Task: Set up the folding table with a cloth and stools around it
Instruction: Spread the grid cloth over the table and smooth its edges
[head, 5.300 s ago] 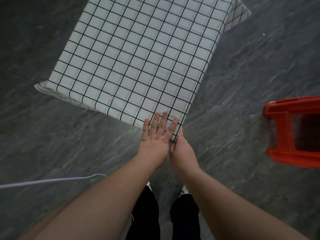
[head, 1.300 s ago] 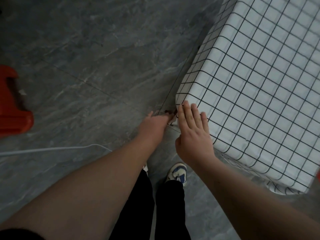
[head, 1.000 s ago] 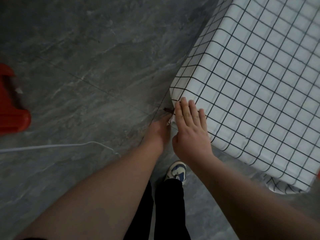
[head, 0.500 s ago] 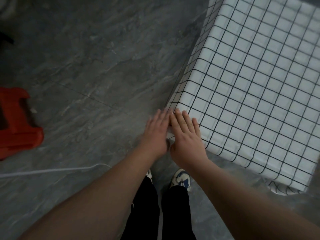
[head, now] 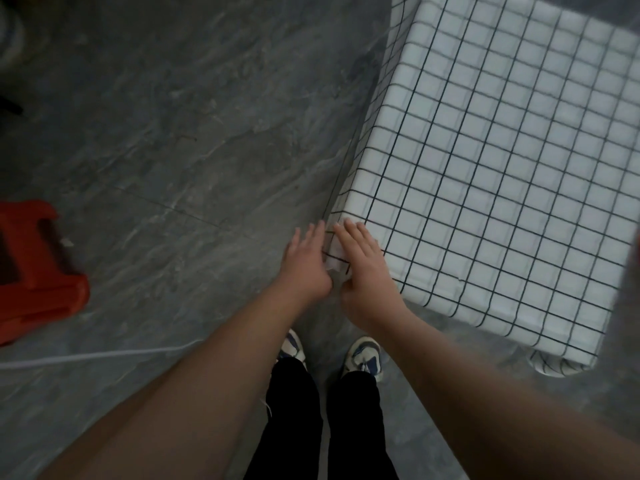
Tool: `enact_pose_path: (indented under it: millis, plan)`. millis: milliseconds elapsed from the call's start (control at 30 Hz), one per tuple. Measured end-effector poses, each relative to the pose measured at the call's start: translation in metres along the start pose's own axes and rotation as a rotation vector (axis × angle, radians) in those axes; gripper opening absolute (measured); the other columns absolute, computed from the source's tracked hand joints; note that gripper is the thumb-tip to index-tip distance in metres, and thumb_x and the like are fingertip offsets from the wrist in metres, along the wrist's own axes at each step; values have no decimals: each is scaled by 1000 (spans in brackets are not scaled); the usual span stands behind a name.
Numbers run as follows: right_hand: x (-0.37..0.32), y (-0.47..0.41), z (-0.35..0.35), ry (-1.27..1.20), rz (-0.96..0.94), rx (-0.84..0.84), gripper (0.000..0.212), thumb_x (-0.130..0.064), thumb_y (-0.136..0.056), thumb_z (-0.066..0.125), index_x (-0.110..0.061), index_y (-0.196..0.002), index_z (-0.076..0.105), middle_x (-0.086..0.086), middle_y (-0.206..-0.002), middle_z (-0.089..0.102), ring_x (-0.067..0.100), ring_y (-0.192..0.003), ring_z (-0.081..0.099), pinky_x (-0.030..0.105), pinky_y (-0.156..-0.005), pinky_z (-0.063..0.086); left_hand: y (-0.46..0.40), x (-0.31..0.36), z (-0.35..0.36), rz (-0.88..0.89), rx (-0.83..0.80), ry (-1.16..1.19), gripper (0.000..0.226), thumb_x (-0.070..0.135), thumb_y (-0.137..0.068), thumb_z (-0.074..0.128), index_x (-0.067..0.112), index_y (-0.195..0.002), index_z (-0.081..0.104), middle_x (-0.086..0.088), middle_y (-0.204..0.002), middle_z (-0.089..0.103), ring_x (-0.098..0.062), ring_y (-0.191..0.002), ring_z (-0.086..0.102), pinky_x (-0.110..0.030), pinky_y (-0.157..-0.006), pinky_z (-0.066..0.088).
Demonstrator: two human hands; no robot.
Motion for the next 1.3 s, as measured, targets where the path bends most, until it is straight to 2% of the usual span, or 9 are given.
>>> enact_pose_path:
  millis: [133, 267, 400, 567, 667, 767, 867, 1033, 1300]
  plan:
    - [-1, 10, -34, -18, 37, 125, 89, 6, -78, 51, -27, -156, 27, -8, -165, 15, 3, -151, -4, 36, -125, 8, 17, 28, -31, 30, 130, 148, 87, 4, -81, 52, 20, -157, 13, -4, -165, 12, -20, -151, 5, -38, -123, 11]
    - [8, 29, -65, 69, 144, 206, 72, -11, -92, 51, -27, -157, 24, -6, -165, 17, 7, -152, 1, 36, -124, 11, 33, 69, -39, 183, 198, 49, 73, 14, -89, 45, 23, -156, 16, -1, -165, 10, -15, -150, 6, -29, -118, 5]
    - [43, 65, -102, 164, 256, 319, 64, -23, -97, 47, -20, -157, 25, 3, -165, 20, 20, -152, 10, 36, -124, 8, 35, 116, -24, 354, 234, -183, 65, 24, -95, 44, 18, -155, 22, -8, -165, 8, -22, -152, 2, -43, -123, 9]
    - [140, 120, -132, 296, 505, 382, 66, -36, -100, 37, -27, -159, 9, 4, -167, 2, 22, -153, -1, 46, -124, 6, 17, 139, 20, 367, 197, -511, 68, 43, -94, 19, 28, -157, -3, -7, -165, -9, -25, -150, -17, -50, -120, -8]
    - [192, 143, -143, 354, 609, 359, 67, -39, -101, 38, -25, -159, 8, 9, -167, 3, 27, -153, 1, 50, -123, 8, 5, 153, 51, 406, 153, -631, 67, 49, -94, 9, 32, -153, -18, -5, -163, -19, -25, -148, -23, -50, -118, -14]
    - [224, 149, -153, 406, 596, 369, 68, -43, -102, 35, -26, -159, 1, 8, -167, -1, 27, -153, -1, 48, -123, 1, -15, 167, 66, 344, 195, -613, 67, 49, -96, 10, 33, -151, -25, -2, -159, -30, -21, -145, -31, -51, -118, -14]
    - [243, 139, -159, 414, 537, 369, 68, -43, -101, 25, -27, -155, -11, 4, -167, -8, 21, -153, -12, 42, -122, -8, -32, 167, 69, 272, 232, -621, 66, 51, -97, 11, 35, -150, -25, -2, -160, -28, -20, -144, -32, -53, -119, -10]
    - [264, 125, -155, 438, 513, 344, 70, -41, -99, 22, -15, -157, -7, 3, -165, -14, 13, -149, -24, 34, -120, -17, -44, 144, 66, 277, 250, -608, 65, 52, -98, 15, 36, -153, -17, -1, -163, -20, -17, -147, -25, -54, -120, -5]
    - [274, 123, -150, 480, 553, 328, 70, -45, -99, 16, -16, -157, -9, 1, -164, -18, 14, -150, -22, 36, -121, -13, -49, 136, 66, 267, 263, -623, 66, 51, -97, 18, 36, -155, -11, 2, -162, -20, -17, -148, -23, -53, -120, -8]
Point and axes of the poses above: each hand's wrist, its own y-axis away from the middle knuckle, its own z-axis out of the palm, x = y × z, the point moved 3 cm from there along -y, towards the middle knuckle
